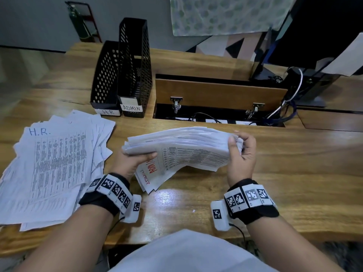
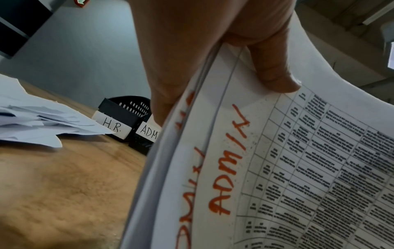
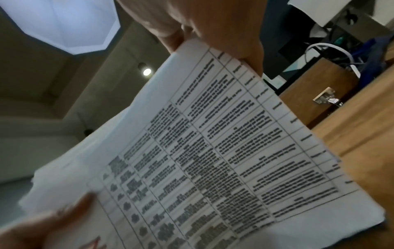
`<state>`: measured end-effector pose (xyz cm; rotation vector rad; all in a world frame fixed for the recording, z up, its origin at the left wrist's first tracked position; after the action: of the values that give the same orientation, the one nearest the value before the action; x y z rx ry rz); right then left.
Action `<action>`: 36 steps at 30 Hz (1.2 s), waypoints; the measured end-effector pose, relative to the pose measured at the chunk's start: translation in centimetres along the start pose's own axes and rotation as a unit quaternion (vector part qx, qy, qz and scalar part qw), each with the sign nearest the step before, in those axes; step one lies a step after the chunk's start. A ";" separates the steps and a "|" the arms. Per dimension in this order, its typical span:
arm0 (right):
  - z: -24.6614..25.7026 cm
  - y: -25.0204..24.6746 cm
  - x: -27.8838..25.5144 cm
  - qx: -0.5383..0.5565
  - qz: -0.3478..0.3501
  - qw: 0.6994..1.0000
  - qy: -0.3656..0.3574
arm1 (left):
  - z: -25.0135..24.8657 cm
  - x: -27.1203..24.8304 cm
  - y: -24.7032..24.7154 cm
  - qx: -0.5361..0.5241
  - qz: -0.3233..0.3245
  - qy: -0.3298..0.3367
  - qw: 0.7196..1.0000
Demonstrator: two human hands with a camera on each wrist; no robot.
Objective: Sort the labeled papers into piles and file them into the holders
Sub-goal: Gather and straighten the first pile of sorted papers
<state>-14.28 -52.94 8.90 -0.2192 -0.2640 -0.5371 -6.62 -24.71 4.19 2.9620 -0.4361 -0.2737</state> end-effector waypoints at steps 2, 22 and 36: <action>0.5 0.3 -0.3 -0.050 0.013 0.998 -0.035 | -0.1 0.1 0.3 0.000 0.013 0.005 1.000; 0.8 0.9 0.1 -0.124 0.134 0.978 -0.100 | 0.2 0.3 0.8 -0.029 0.015 0.008 0.999; -1.0 0.0 1.6 -0.213 0.114 0.968 -0.061 | 0.2 0.8 1.0 0.024 0.042 -0.008 0.999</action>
<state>-12.77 -53.96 8.46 -0.6939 -0.2371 -0.3463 -6.19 -25.93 4.03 2.9806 -0.5749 -0.2830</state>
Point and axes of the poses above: each hand's wrist, its own x-axis towards the middle knuckle, its own y-axis out of the palm, z = x × y, the point moved 4 cm from there along x, towards the middle knuckle, and after that the axes turned 11 degrees about z, right-handed, at the moved point
